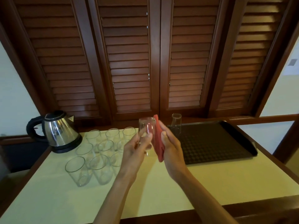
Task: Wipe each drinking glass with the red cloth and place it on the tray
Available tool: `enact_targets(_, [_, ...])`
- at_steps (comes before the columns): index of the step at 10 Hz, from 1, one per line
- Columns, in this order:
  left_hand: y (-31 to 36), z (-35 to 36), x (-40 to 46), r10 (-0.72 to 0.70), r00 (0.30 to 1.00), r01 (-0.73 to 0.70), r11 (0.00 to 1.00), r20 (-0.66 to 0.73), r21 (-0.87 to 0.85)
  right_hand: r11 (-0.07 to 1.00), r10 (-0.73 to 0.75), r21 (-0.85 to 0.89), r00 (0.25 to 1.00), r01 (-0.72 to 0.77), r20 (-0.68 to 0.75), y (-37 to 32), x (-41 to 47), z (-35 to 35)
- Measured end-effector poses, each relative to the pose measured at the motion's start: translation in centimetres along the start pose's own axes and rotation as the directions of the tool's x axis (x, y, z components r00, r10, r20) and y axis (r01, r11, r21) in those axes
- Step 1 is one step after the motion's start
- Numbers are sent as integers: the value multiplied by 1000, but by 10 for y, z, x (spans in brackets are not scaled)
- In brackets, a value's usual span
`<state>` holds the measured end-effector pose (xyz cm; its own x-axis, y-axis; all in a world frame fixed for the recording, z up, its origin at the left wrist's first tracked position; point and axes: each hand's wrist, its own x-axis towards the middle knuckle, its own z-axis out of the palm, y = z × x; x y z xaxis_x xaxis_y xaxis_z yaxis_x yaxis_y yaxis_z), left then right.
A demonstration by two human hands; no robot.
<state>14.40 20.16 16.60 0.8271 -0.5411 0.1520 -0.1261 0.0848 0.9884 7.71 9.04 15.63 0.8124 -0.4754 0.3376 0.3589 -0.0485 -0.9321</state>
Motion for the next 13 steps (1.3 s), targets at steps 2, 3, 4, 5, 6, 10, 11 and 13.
enact_targets(2, [12,-3,9,-8,984,-9,996,-179,-94,998,62,20,998,-61,-33,-3,-20,3])
enact_targets(3, [16,-5,19,-95,957,29,971,-273,-238,968,173,227,935,-104,-309,4,-32,13])
enact_targets(4, [14,6,15,-206,950,115,930,-235,-350,992,75,129,859,-10,-507,9,-37,27])
enact_targets(5, [16,15,10,-286,952,216,882,-113,-419,916,-295,-353,914,189,-278,25,-48,42])
enact_targets(6, [17,8,13,-276,959,232,886,-55,-401,692,-429,-587,894,419,132,40,-43,15])
enact_targets(10, [-6,-7,20,-112,994,106,931,6,-350,793,244,521,948,-317,205,-6,-35,-6])
enact_targets(11, [-8,-6,21,-124,992,126,901,31,-415,887,132,425,981,-182,144,-9,-38,0])
enact_targets(13, [-2,-8,27,-137,984,176,851,114,-495,48,-309,-814,784,579,539,27,-18,-21])
